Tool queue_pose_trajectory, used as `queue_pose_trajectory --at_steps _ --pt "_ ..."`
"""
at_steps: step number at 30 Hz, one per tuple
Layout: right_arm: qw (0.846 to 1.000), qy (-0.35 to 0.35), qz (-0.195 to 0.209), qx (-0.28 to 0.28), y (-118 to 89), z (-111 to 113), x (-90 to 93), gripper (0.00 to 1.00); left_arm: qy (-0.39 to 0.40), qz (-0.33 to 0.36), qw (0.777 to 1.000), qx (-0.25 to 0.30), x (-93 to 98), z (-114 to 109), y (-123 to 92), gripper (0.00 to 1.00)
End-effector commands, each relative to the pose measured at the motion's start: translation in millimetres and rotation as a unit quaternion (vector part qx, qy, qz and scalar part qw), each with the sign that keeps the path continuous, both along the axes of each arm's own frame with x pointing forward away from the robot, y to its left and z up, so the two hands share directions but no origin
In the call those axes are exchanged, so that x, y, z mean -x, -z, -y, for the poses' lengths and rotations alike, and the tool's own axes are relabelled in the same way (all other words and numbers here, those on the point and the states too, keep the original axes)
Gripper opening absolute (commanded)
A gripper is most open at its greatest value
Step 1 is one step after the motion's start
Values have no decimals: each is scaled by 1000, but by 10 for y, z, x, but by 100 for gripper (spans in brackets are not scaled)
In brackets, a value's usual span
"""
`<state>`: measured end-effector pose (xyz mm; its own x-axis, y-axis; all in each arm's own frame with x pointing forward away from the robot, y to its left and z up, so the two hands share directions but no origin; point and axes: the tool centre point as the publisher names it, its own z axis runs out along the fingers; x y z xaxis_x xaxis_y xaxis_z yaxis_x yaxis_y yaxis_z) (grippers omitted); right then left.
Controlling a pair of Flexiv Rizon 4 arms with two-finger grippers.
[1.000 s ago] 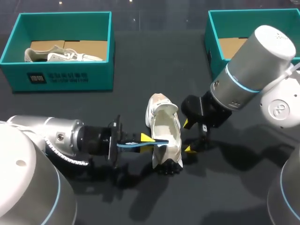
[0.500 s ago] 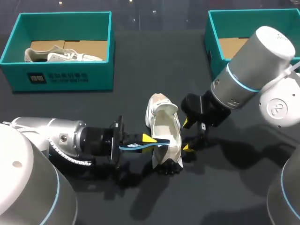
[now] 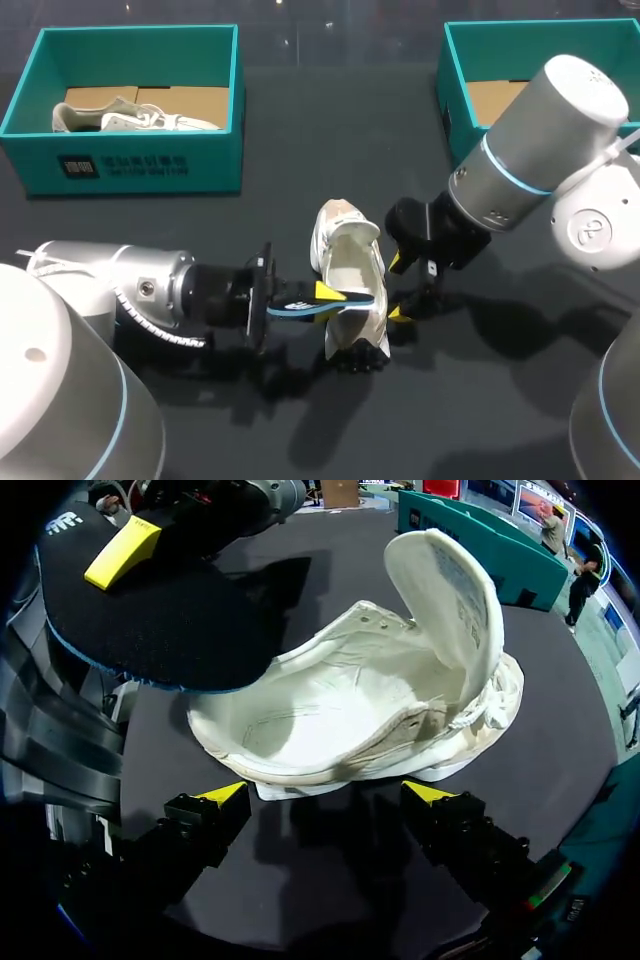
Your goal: Take the shoe out of the shoebox, open the shoe tongue, remove and reinsert the insole, then place the shoe into the shoebox
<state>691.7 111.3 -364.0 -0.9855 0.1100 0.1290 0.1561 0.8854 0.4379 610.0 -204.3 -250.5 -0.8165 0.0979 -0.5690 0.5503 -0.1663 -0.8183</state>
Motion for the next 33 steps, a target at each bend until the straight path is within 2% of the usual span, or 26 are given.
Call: queue_pose_trajectory --at_steps 1,8,20,33 --pt "1000 1 1 1 10 -11 7 100 -5 -4 1000 -3 -25 111 31 0" --pt "1000 1 1 1 10 -11 7 100 -41 -41 997 -41 -61 202 64 0" --pt "1000 1 1 1 10 -11 7 100 -41 -41 997 -41 -61 202 64 0" --pt "1000 1 1 1 10 -11 7 100 -54 -55 996 -45 -127 307 109 0"
